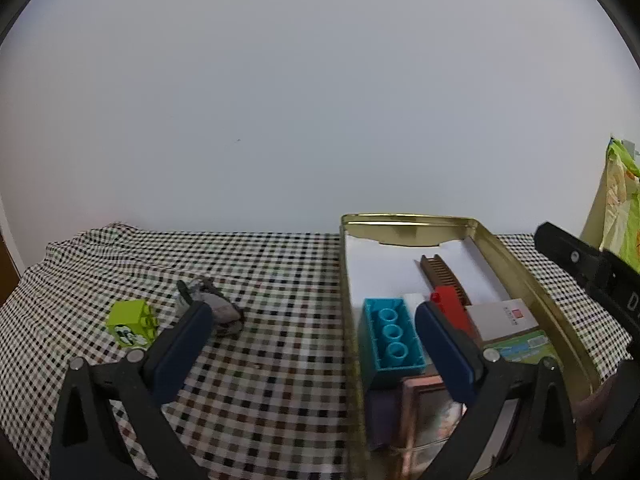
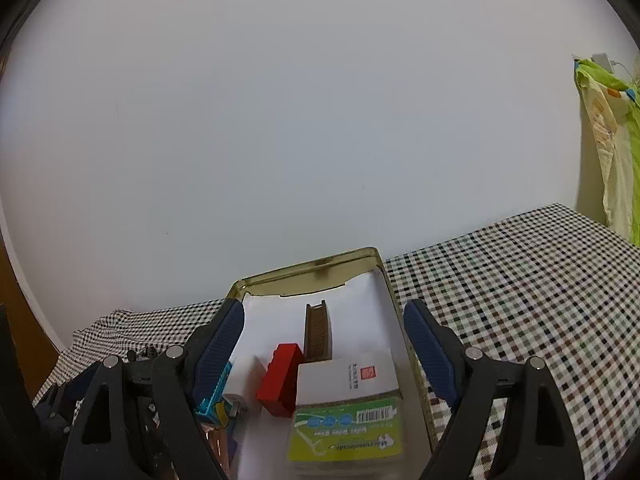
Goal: Organize rigid objects
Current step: 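Open both tools and withdraw them from the tray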
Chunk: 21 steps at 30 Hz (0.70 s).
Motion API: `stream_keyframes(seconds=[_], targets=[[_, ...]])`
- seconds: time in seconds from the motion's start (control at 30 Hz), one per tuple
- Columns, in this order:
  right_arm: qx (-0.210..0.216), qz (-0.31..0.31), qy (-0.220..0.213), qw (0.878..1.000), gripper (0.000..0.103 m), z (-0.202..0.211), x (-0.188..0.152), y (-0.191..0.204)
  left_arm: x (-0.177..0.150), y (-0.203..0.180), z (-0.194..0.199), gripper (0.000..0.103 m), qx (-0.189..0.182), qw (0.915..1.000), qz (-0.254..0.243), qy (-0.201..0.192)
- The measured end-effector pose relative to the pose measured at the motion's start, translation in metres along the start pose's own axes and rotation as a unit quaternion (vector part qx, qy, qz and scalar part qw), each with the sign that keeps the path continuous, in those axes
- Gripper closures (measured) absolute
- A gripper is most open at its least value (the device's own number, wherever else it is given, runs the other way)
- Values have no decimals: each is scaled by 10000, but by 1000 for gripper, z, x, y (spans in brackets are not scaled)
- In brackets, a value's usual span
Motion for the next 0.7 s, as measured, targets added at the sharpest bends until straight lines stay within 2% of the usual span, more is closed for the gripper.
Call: stream_keyframes(seconds=[0.17, 0.27, 0.5, 0.7], targets=[[-182, 207, -475, 9985, 19, 9, -2, 12, 3, 13, 10, 1, 254, 9995, -49, -171], [-199, 383, -658, 9969, 19, 15, -5, 22, 2, 17, 13, 1, 240, 9995, 27, -189], [-347, 593, -754, 9948, 19, 16, -15, 35, 2, 21, 16, 1, 278, 9994, -67, -202], [-398, 473, -717, 9955, 19, 26, -20, 32, -4, 27, 19, 1, 158, 9999, -61, 3]])
Point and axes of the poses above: each gripper's, at about its wrist camera, not at the fingertips, and z roughly against the way its jaws point, y to its left, x to its top, the point moved 10 cm from there along -z, roughly the way its jaws point, and after that the axes turned 13 degrees about -x, right-handed, at the moved point
